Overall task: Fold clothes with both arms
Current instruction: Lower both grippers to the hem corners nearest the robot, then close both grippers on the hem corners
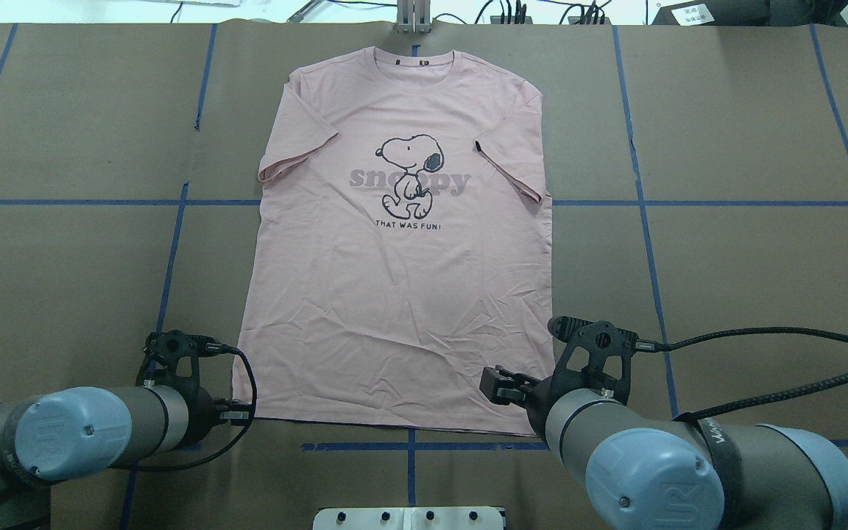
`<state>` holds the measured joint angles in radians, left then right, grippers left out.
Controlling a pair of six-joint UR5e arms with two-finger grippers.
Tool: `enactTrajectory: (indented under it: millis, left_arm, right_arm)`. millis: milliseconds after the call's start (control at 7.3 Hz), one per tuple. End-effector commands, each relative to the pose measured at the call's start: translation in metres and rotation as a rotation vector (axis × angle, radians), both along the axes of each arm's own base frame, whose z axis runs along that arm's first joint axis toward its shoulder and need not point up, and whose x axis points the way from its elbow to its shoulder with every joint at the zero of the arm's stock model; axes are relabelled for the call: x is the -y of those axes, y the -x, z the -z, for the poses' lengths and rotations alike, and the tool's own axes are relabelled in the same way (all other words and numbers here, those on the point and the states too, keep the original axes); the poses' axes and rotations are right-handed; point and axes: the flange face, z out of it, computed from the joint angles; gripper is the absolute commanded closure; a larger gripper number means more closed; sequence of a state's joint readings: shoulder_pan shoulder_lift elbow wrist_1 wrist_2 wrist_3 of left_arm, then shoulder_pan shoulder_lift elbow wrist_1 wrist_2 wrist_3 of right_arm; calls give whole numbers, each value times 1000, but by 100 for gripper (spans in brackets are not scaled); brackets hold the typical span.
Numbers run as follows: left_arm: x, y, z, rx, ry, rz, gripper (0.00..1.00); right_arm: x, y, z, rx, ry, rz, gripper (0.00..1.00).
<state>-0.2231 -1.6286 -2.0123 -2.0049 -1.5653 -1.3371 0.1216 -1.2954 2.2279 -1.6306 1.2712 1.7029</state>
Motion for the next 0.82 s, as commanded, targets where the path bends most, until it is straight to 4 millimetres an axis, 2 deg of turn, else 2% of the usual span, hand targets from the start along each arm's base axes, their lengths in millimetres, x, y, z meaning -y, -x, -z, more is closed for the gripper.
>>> enactTrajectory:
  millis: [0, 274, 411, 548, 685]
  left_arm:
    - [0, 2, 11, -20, -6, -4, 100]
    - [-1, 2, 16, -30, -9, -8, 100]
    - [-1, 2, 17, -30, -11, -11, 100]
    - [-1, 1, 18, -33, -12, -11, 100]
    - [0, 0, 21, -37, -13, -11, 100]
  right_arm:
    - [-2, 17, -22, -58, -10, -11, 11]
    - [-25, 30, -71, -128, 11, -23, 20]
    - [-32, 31, -76, -131, -4, -38, 30]
    - [-42, 38, -80, -129, 1, -50, 42]
    - [-50, 46, -90, -142, 1, -57, 50]
